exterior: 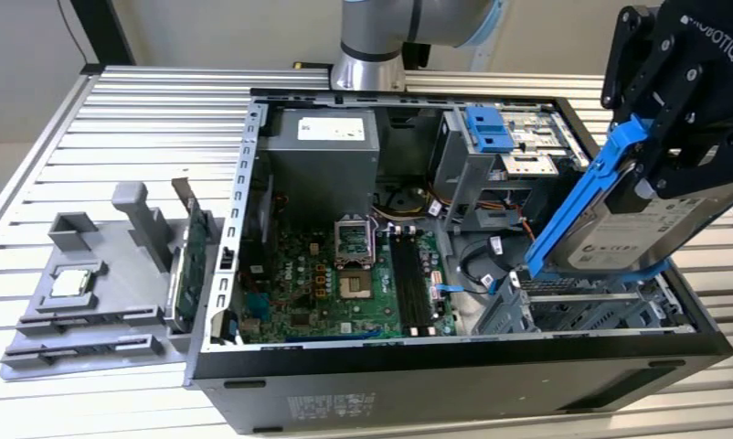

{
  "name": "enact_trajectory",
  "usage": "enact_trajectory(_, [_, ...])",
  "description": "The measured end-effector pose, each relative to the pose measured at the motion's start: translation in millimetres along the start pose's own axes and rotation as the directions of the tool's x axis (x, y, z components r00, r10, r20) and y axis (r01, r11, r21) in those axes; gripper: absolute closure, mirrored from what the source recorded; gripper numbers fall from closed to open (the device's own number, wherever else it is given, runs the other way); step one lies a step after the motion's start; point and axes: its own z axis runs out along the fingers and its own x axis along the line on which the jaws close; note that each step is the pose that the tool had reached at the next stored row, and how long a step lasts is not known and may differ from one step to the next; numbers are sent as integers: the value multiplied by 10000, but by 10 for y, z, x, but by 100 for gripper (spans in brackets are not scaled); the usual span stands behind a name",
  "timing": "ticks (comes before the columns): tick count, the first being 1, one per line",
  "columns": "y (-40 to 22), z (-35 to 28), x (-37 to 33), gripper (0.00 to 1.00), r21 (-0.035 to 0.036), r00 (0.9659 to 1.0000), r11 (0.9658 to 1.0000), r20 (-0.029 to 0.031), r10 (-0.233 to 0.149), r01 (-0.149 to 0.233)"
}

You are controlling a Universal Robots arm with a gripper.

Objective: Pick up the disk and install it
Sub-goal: 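Pick up the disk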

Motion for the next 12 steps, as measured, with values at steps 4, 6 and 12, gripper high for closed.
enact_trajectory(4, [-2, 43, 3, 100, -2, 10000, 10000, 3, -50, 50])
enact_trajectory(6, [-7, 63, 4, 100, -4, 10000, 10000, 6, -80, 80])
enact_trajectory(12, [-20, 118, 7, 100, -8, 9999, 9999, 11, -168, 168])
